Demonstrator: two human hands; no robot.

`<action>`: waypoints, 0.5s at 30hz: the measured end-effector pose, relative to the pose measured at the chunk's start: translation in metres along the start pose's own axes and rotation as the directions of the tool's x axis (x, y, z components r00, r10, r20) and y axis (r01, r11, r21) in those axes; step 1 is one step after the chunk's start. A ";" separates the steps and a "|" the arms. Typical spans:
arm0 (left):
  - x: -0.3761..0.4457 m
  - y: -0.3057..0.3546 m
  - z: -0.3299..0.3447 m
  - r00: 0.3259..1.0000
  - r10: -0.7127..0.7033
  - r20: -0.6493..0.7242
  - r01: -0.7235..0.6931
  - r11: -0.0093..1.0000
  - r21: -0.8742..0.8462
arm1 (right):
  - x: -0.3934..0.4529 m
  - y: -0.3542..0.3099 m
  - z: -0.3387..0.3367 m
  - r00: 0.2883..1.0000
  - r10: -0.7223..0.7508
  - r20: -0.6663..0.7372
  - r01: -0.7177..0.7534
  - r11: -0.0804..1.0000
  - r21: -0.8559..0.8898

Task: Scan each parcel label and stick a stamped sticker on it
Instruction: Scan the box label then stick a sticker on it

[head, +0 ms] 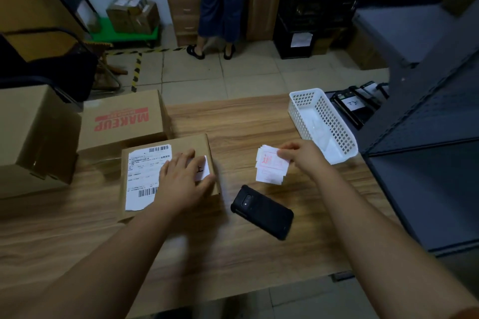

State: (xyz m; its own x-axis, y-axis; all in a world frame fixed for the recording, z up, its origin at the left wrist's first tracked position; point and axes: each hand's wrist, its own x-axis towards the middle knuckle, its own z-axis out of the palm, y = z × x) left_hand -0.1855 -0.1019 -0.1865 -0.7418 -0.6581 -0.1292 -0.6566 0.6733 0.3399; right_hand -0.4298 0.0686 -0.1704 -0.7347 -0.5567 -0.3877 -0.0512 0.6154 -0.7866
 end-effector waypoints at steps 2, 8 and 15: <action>-0.004 0.002 -0.021 0.999 -0.005 -0.032 -0.001 0.981 -0.194 | -0.022 -0.031 0.006 0.994 -0.110 -0.004 0.110 0.992 0.058; -0.043 0.014 -0.102 0.986 -0.156 -0.062 0.028 0.521 -0.853 | -0.085 -0.135 0.057 0.902 -0.411 0.131 0.380 0.901 0.210; -0.072 0.016 -0.207 0.909 -0.363 -0.204 -0.101 0.282 -0.954 | -0.129 -0.217 0.074 0.848 -0.509 0.150 0.373 0.773 0.513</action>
State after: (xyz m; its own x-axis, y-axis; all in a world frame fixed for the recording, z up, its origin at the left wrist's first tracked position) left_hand -0.1147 -0.1134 0.0208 -0.4082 -0.9114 -0.0511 0.0200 -0.0649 0.9977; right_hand -0.2736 -0.0342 0.0147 -0.4955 -0.8686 -0.0005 0.0334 -0.0184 -0.9993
